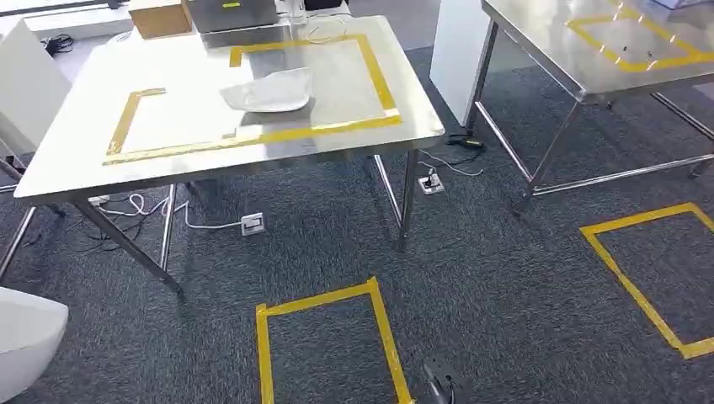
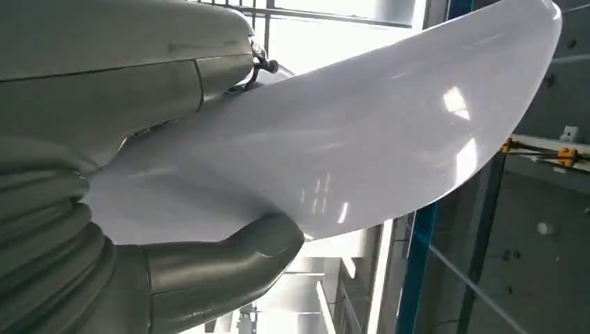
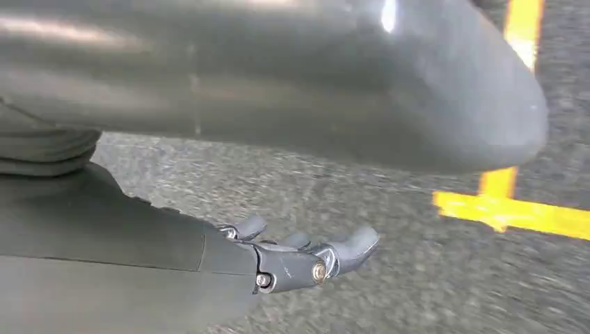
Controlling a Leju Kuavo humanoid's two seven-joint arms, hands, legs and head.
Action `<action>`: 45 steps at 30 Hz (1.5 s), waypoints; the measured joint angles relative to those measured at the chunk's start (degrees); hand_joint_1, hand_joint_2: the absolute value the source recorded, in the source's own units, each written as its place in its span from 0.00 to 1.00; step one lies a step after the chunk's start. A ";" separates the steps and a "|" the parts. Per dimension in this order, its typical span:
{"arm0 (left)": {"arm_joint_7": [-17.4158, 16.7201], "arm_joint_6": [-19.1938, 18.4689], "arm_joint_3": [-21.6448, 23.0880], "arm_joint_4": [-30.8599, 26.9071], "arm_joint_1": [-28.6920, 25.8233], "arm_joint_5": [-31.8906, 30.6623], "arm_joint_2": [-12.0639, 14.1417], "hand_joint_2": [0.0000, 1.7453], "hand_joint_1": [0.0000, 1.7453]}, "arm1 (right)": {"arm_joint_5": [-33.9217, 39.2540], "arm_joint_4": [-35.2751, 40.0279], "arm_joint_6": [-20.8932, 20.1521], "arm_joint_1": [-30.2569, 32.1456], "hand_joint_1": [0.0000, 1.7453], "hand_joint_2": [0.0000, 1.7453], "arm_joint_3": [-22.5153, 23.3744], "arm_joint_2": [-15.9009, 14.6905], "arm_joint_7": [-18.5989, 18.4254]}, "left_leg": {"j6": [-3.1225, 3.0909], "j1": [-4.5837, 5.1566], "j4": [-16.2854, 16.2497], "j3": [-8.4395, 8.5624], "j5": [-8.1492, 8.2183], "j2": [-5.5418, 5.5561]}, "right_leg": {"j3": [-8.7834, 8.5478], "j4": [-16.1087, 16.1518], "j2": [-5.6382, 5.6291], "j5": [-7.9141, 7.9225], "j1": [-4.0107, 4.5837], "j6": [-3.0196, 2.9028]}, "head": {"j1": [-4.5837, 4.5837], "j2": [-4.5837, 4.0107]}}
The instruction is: Take the parts from the cabinet and place them on the table.
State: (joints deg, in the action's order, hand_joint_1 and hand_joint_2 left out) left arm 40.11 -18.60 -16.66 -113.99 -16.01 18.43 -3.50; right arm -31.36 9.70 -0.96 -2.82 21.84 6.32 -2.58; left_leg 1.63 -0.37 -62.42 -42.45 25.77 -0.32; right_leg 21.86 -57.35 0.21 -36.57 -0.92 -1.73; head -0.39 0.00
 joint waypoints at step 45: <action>-4.50 6.60 -3.50 0.48 0.11 -13.92 -3.39 1.00 1.00 | -0.59 -0.85 -0.22 -0.44 0.00 0.00 0.61 0.68 -0.63 | -2.67 0.12 3.11 8.27 0.66 0.97 | 11.85 -5.75 -0.58 7.20 0.57 2.12 | 0.00 0.00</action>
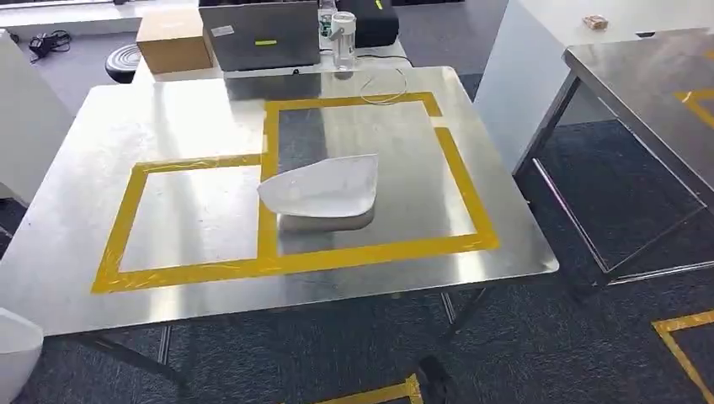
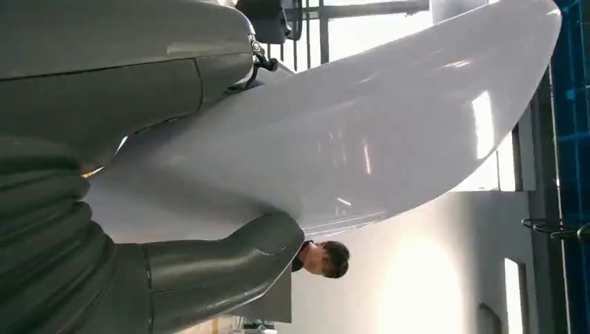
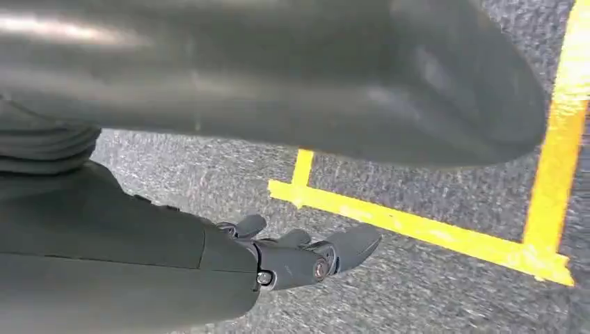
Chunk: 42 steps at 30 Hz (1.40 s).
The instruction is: Take the parts from the cabinet and place them on the table.
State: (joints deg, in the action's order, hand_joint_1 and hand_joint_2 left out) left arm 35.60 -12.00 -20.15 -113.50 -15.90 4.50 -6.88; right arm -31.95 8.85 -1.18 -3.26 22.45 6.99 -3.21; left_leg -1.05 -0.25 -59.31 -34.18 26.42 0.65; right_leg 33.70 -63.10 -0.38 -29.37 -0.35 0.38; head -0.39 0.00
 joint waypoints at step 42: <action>2.18 28.34 7.67 36.73 24.24 -27.31 19.89 1.00 1.00 | 1.62 0.07 -0.63 -0.28 0.00 0.00 3.48 0.26 0.28 | 4.25 -1.09 -15.58 -5.38 7.83 -1.04 | 0.08 3.66 -1.15 2.05 -0.58 -2.45 | -0.57 0.00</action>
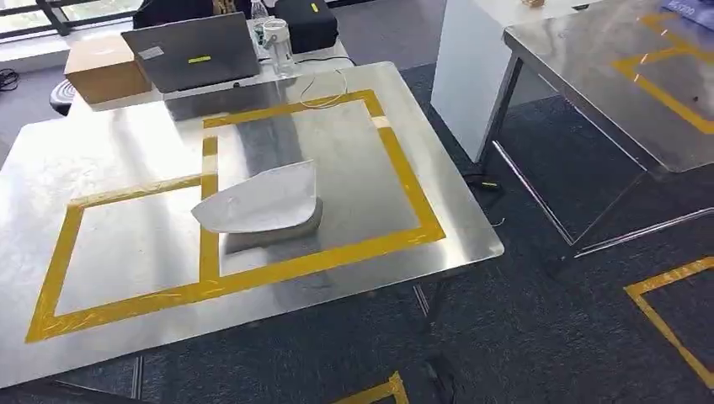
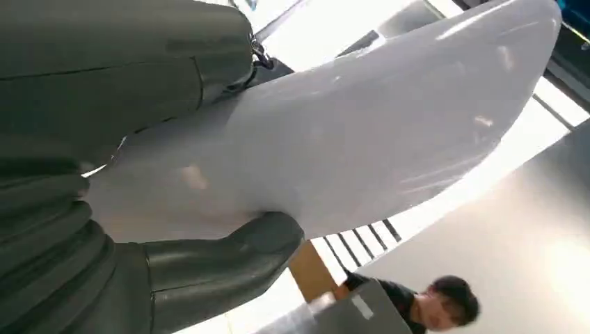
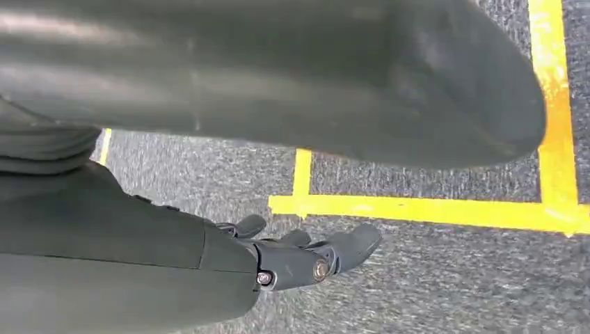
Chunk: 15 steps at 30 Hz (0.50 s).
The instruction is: Take the parts from the cabinet and place them on the table.
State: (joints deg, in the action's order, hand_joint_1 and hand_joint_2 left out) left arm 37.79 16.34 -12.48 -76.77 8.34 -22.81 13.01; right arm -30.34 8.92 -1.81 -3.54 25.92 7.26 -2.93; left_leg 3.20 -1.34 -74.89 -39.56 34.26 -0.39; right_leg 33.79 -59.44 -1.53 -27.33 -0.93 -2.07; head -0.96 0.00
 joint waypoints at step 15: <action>-8.72 11.09 17.61 48.20 39.18 -27.52 0.68 1.00 1.00 | -0.66 0.00 0.92 -0.43 0.00 0.00 1.03 0.24 -0.13 | -1.95 0.57 15.82 5.64 -7.70 1.67 | 0.71 1.08 -1.22 1.62 0.06 1.73 | -0.04 0.00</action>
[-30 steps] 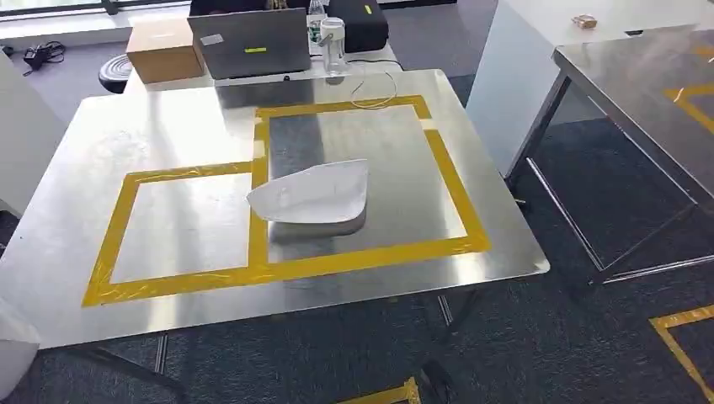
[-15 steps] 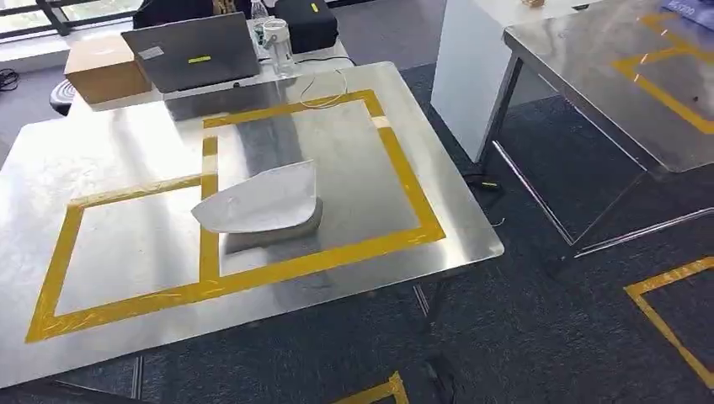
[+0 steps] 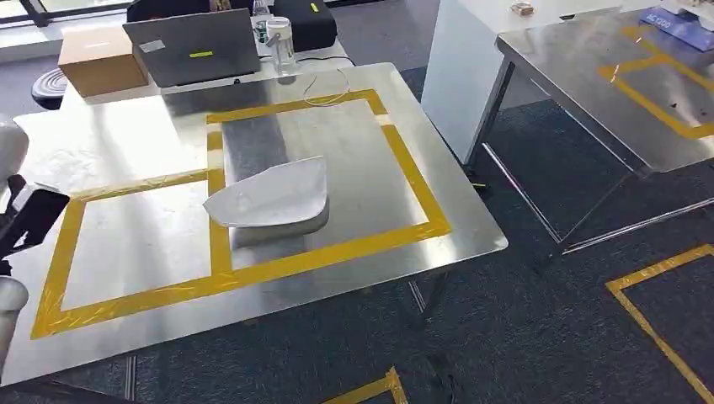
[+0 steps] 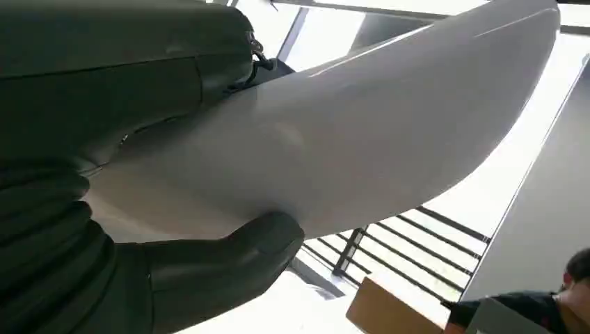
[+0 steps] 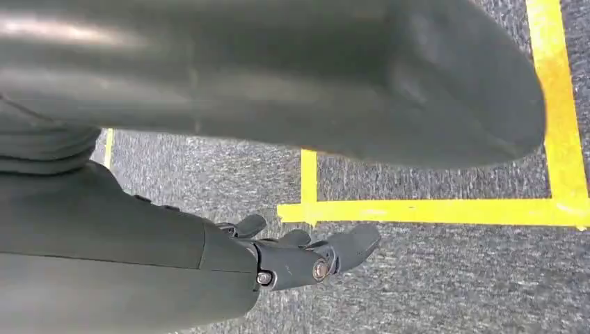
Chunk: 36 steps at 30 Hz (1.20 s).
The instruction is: Take the parts from the cabinet and place them on the table.
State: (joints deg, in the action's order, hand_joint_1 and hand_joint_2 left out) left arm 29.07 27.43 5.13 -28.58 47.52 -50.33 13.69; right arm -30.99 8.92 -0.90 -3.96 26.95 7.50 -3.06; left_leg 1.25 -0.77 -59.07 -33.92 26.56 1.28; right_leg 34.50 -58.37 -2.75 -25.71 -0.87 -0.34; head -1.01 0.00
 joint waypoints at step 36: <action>-8.50 12.72 6.47 -8.16 -11.56 -7.70 -4.29 0.00 0.00 | -2.80 0.02 1.49 0.51 0.00 0.00 0.04 0.31 -1.11 | -1.61 -0.56 1.55 -0.45 -1.96 -2.58 | 2.65 -8.84 2.50 -3.81 -1.38 3.13 | -0.31 0.00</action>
State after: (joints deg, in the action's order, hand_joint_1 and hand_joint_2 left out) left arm 20.57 40.15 11.60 -36.74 35.95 -58.03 9.40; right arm -33.79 8.94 0.59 -3.45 26.99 7.80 -4.17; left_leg -0.36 -1.33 -57.52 -34.36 24.60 -1.30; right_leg 37.15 -67.20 -0.25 -29.52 -2.26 2.79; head -1.31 0.00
